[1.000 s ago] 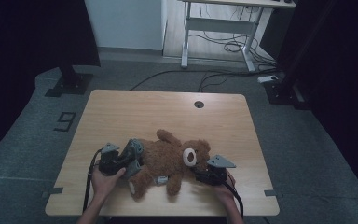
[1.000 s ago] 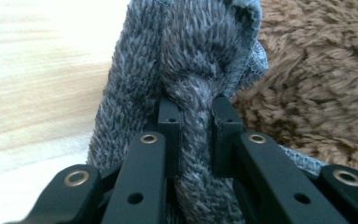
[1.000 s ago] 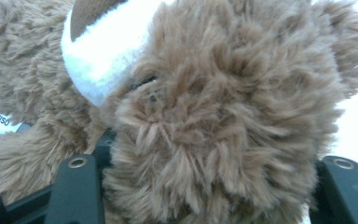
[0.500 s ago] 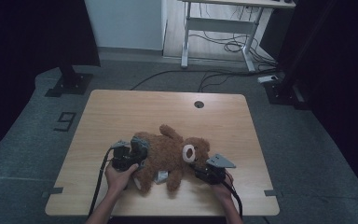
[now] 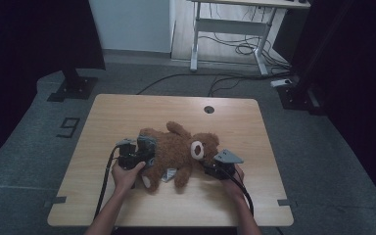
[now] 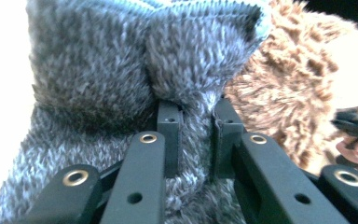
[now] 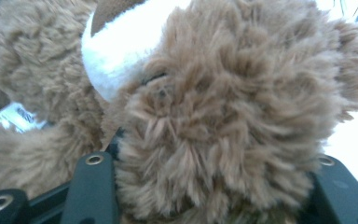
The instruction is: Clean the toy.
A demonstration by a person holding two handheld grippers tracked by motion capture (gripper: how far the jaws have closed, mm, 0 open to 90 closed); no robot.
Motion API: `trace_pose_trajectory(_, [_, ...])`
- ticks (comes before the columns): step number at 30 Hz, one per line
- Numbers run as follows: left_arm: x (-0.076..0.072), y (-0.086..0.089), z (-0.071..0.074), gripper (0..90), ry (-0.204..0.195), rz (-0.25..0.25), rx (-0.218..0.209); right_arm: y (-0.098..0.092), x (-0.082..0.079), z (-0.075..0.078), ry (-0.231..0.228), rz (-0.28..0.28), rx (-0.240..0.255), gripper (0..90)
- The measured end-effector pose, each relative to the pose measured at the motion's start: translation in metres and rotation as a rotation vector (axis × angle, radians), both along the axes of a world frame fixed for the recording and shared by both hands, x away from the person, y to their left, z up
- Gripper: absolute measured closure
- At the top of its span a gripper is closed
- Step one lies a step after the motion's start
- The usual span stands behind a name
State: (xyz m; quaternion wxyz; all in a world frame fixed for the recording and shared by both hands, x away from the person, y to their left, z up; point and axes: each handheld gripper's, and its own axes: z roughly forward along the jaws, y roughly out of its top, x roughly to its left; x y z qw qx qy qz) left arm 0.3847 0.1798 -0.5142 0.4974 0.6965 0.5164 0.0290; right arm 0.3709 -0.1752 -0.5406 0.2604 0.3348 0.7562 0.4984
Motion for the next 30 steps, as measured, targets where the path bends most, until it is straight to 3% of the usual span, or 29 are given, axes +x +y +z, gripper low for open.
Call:
trace_pose_trajectory(4, [-0.01,0.009,0.025,76.2,-0.08,0.011,-0.017,-0.003,-0.003,-0.002,0.002,0.007,-0.03,43.2])
trace_pose_trajectory(7, [-0.014,0.006,0.049,76.3,-0.144,0.003,0.001,-0.003,-0.004,-0.002,0.001,0.014,-0.042,43.0])
trace_pose_trajectory(10, [-0.011,-0.008,0.07,76.2,-0.185,-0.024,-0.003,-0.003,-0.005,-0.003,0.006,0.011,-0.047,42.7])
trace_pose_trajectory(13, [-0.001,-0.033,0.082,76.0,-0.198,-0.062,0.031,-0.004,-0.006,-0.004,0.008,0.012,-0.044,42.4])
trace_pose_trajectory(15, [0.007,-0.052,0.083,75.7,-0.192,-0.083,0.072,-0.004,-0.006,-0.004,0.007,0.013,-0.044,42.4])
trace_pose_trajectory(19, [0.024,-0.082,0.067,74.5,-0.143,-0.108,0.149,-0.006,-0.007,-0.005,0.007,0.026,-0.04,41.9])
trace_pose_trajectory(26, [0.024,-0.086,0.049,76.4,-0.149,-0.125,0.209,-0.009,-0.007,-0.007,0.014,0.04,-0.031,40.3])
trace_pose_trajectory(30, [0.02,-0.081,0.042,77.3,-0.14,-0.13,0.181,-0.009,-0.008,-0.006,0.032,0.034,-0.036,29.6])
